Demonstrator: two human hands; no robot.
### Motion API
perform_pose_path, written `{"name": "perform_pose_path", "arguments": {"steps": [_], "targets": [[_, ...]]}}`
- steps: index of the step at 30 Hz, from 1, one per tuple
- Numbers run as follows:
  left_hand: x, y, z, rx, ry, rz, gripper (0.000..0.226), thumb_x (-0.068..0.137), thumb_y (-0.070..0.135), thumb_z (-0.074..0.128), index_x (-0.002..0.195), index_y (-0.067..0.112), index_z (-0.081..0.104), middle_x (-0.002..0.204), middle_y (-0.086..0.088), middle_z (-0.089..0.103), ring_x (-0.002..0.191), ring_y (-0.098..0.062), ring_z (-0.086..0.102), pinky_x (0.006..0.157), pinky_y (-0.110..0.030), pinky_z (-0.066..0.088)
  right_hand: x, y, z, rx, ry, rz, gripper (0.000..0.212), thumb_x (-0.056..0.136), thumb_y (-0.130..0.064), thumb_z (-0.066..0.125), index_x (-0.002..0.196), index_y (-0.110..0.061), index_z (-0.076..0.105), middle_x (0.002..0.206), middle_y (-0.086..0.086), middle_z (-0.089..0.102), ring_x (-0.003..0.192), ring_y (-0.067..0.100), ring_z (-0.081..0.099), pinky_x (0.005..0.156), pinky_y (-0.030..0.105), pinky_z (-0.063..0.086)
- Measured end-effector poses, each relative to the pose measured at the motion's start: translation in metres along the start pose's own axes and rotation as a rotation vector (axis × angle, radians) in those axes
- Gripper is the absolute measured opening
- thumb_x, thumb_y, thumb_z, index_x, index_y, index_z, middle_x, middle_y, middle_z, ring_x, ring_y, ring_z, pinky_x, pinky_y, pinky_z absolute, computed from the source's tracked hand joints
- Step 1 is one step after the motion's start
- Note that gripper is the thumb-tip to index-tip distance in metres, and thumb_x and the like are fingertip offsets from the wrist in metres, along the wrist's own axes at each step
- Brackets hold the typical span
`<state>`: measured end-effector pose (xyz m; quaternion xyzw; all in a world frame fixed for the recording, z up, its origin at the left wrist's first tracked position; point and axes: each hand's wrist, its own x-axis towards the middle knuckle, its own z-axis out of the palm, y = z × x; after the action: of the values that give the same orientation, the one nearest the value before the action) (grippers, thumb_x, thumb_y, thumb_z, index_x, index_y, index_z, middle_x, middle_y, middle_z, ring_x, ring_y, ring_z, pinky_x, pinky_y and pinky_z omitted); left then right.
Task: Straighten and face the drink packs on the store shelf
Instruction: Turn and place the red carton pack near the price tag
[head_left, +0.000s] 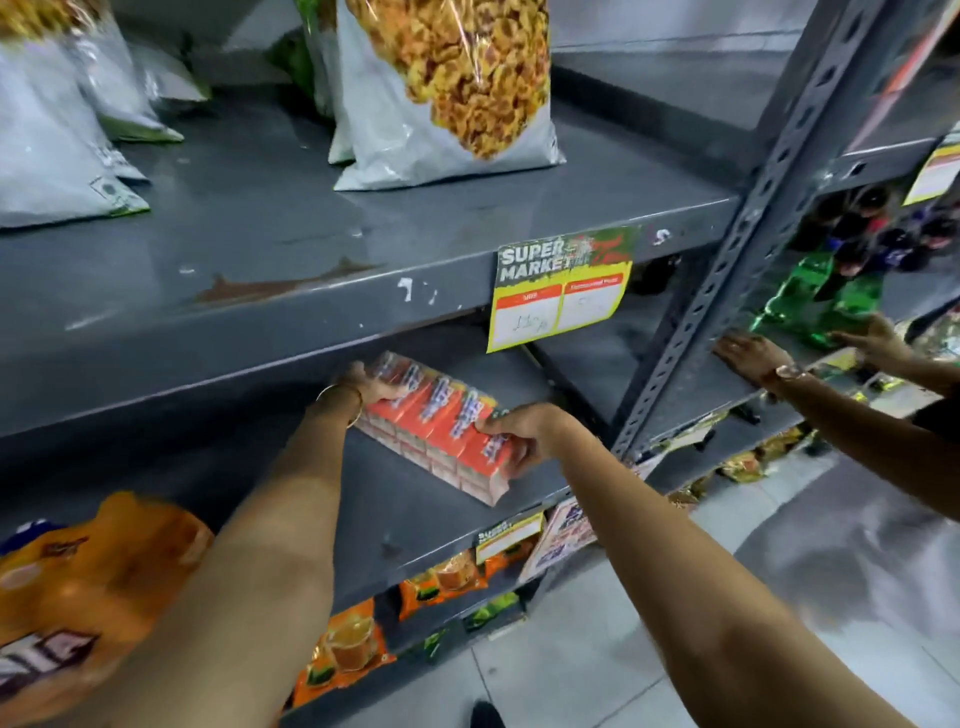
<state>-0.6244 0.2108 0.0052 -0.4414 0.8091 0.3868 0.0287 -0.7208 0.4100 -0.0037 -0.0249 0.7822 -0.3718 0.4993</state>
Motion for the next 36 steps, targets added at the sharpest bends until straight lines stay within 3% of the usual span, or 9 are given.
{"name": "perform_pose_path", "arguments": {"steps": [4,12,16,19,22,26,28,32,36], "targets": [[-0.001,-0.003,0.0,-0.061,0.077,-0.038,0.08,0.07,0.028,0.081,0.136,0.003,0.044,0.143,-0.017,0.046,0.129,-0.032,0.048,0.108,-0.036,0.039,-0.007,-0.004,0.006,0.075,0.096,-0.047,0.042,0.082,-0.011,0.073,0.113,0.007,0.05,0.116,0.022,0.064,0.111,0.038,0.062,0.093,0.063,0.046],[-0.038,-0.008,0.002,-0.317,0.419,0.126,0.072,0.053,0.02,0.09,0.112,-0.003,0.055,0.119,-0.019,0.061,0.11,-0.03,0.06,0.091,-0.032,0.046,-0.01,0.007,-0.001,-0.067,0.587,-0.509,0.047,0.071,-0.008,0.077,0.112,-0.01,0.054,0.122,0.012,0.059,0.111,0.028,0.06,0.095,0.036,0.05],[-0.06,-0.029,0.026,-0.423,0.373,0.096,0.048,0.063,0.012,0.086,0.102,-0.003,0.063,0.11,-0.022,0.066,0.101,-0.029,0.063,0.086,-0.032,0.048,-0.008,0.027,-0.012,-0.196,0.629,-0.64,0.039,0.08,0.001,0.067,0.113,-0.009,0.049,0.123,0.014,0.047,0.107,0.03,0.057,0.086,0.034,0.047],[-0.073,-0.05,0.041,-0.541,0.271,0.027,0.031,0.076,0.034,0.076,0.083,0.009,0.06,0.095,-0.01,0.065,0.094,-0.024,0.062,0.079,-0.027,0.045,-0.006,0.035,-0.017,-0.366,0.625,-0.653,0.041,0.081,0.004,0.062,0.117,-0.009,0.046,0.127,0.014,0.044,0.11,0.034,0.057,0.091,0.04,0.048],[-0.062,-0.057,0.031,-0.587,0.235,-0.063,0.081,0.07,0.08,0.044,0.094,0.006,0.066,0.106,-0.012,0.07,0.1,-0.03,0.065,0.097,-0.044,0.048,-0.008,0.032,-0.022,-0.448,0.586,-0.605,0.047,0.082,0.005,0.059,0.124,-0.01,0.045,0.13,0.014,0.048,0.117,0.033,0.054,0.095,0.039,0.045],[-0.064,-0.019,0.008,-0.422,0.227,-0.006,0.055,0.095,0.056,0.027,0.102,0.01,0.058,0.096,-0.021,0.064,0.105,-0.031,0.058,0.099,-0.043,0.04,-0.014,0.025,-0.012,-0.04,0.662,-0.454,0.052,0.08,-0.006,0.06,0.129,-0.003,0.043,0.131,0.019,0.054,0.115,0.035,0.057,0.095,0.04,0.048],[-0.06,-0.003,0.007,-0.323,0.151,0.074,0.056,0.099,0.047,0.027,0.123,0.005,0.056,0.117,-0.024,0.062,0.116,-0.035,0.057,0.099,-0.041,0.039,-0.017,0.029,0.003,0.266,0.691,-0.27,0.054,0.083,-0.011,0.057,0.133,0.001,0.04,0.135,0.022,0.051,0.118,0.038,0.056,0.094,0.04,0.048],[-0.059,-0.001,0.012,-0.043,0.074,0.142,0.045,0.1,0.028,0.034,0.139,0.007,0.042,0.145,-0.018,0.046,0.131,-0.034,0.046,0.107,-0.037,0.036,-0.029,0.028,0.025,0.566,0.383,-0.28,0.034,0.089,0.001,0.048,0.122,0.002,0.053,0.091,0.013,0.061,0.088,0.027,0.063,0.063,0.028,0.054],[-0.067,-0.013,0.011,0.084,0.165,0.225,0.034,0.095,0.021,0.042,0.12,0.006,0.059,0.124,-0.019,0.062,0.111,-0.035,0.06,0.094,-0.039,0.048,-0.029,0.02,0.021,0.587,0.26,-0.282,0.022,0.082,0.007,0.046,0.099,-0.006,0.05,0.08,0.007,0.052,0.064,0.016,0.05,0.074,0.036,0.056]]}}
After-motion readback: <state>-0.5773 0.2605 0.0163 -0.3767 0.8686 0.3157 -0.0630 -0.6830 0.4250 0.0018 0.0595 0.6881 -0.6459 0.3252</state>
